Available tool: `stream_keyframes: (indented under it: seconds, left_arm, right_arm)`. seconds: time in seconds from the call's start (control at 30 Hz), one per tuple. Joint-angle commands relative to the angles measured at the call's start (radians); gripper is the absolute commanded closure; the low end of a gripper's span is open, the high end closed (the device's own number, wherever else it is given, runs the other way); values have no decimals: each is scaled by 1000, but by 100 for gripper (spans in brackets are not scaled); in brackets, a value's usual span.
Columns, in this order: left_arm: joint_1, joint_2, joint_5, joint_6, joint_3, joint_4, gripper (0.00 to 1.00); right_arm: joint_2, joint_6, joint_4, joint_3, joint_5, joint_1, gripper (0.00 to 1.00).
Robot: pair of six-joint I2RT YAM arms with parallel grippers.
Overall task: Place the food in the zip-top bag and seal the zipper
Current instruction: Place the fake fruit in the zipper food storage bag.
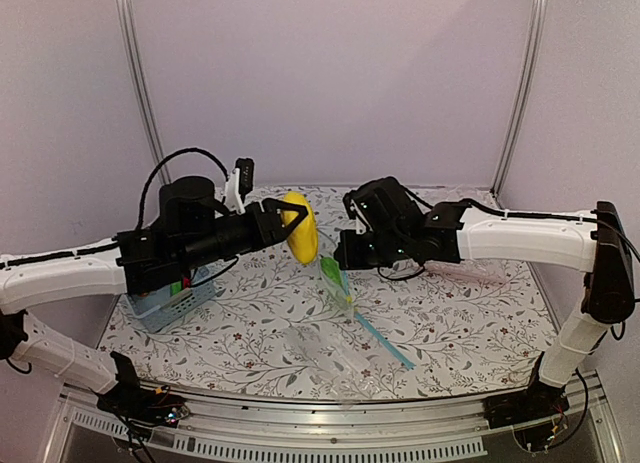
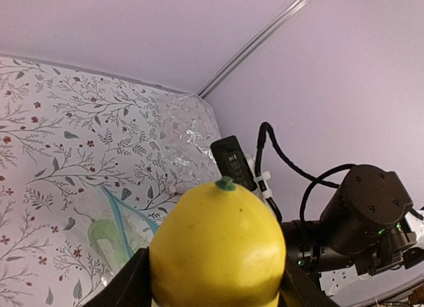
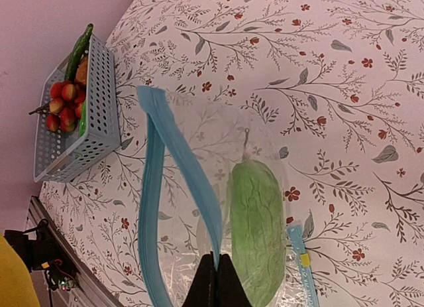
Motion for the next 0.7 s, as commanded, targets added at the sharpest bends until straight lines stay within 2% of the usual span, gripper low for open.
stream_keyframes:
  seconds: [0.0, 0.47, 0.67]
  left_arm:
    - [-48, 58, -152, 17, -32, 277, 56]
    - [-126, 184, -340, 146, -76, 430, 56]
    - [-140, 223, -368, 148, -95, 446, 56]
  right_arm:
    - [-25, 30, 7, 37, 4, 16, 100]
    - [-30, 101, 36, 49, -30, 17, 100]
    - [-30, 128, 66, 44, -48, 18, 100]
